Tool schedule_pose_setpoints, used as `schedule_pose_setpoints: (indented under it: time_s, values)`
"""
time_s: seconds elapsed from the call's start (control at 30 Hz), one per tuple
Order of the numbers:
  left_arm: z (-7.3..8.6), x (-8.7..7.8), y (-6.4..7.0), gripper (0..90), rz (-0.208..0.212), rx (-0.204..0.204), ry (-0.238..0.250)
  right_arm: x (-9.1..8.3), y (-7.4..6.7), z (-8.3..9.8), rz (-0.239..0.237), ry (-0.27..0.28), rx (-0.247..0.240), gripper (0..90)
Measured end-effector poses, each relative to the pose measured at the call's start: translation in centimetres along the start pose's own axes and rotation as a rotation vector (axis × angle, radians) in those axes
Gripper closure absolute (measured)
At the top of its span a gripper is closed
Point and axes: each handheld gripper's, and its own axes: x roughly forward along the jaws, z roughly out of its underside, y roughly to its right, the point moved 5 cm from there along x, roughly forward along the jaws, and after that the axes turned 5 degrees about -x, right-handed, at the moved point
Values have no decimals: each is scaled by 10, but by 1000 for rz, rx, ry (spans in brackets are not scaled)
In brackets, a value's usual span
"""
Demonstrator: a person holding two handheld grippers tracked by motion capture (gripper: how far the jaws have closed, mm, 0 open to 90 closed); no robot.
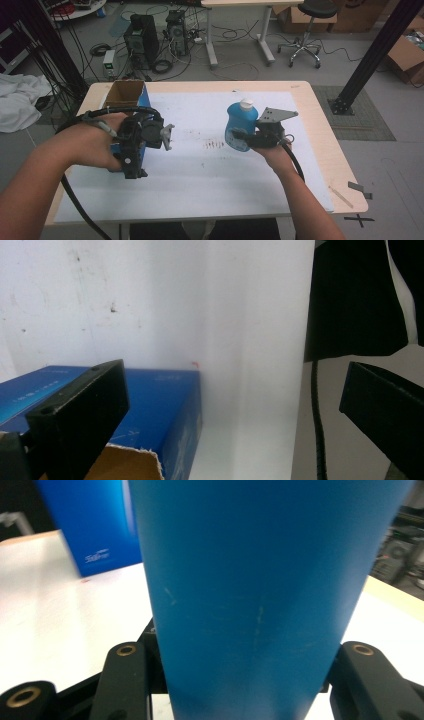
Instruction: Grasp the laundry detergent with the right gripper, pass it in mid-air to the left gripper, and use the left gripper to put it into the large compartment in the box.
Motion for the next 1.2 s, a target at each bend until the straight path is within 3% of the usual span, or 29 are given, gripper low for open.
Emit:
schedule_pose_setpoints:
  time_s: [0.47,0.63,0.7,0.83,1.2]
  values:
    - [-20,-6,0,1,3,21,5,7,-35,-8,-307,-11,-175,466]
    - [-28,-4,0,1,7,33,8,12,-47,-6,-400,11,-183,466]
    - [-31,-3,0,1,11,37,7,15,-53,-6,-419,20,-204,467]
    - [-36,-2,-1,1,11,42,5,21,-63,-2,-460,48,-201,466]
    - [-43,6,-4,1,27,43,14,45,-87,1,-513,67,-203,465]
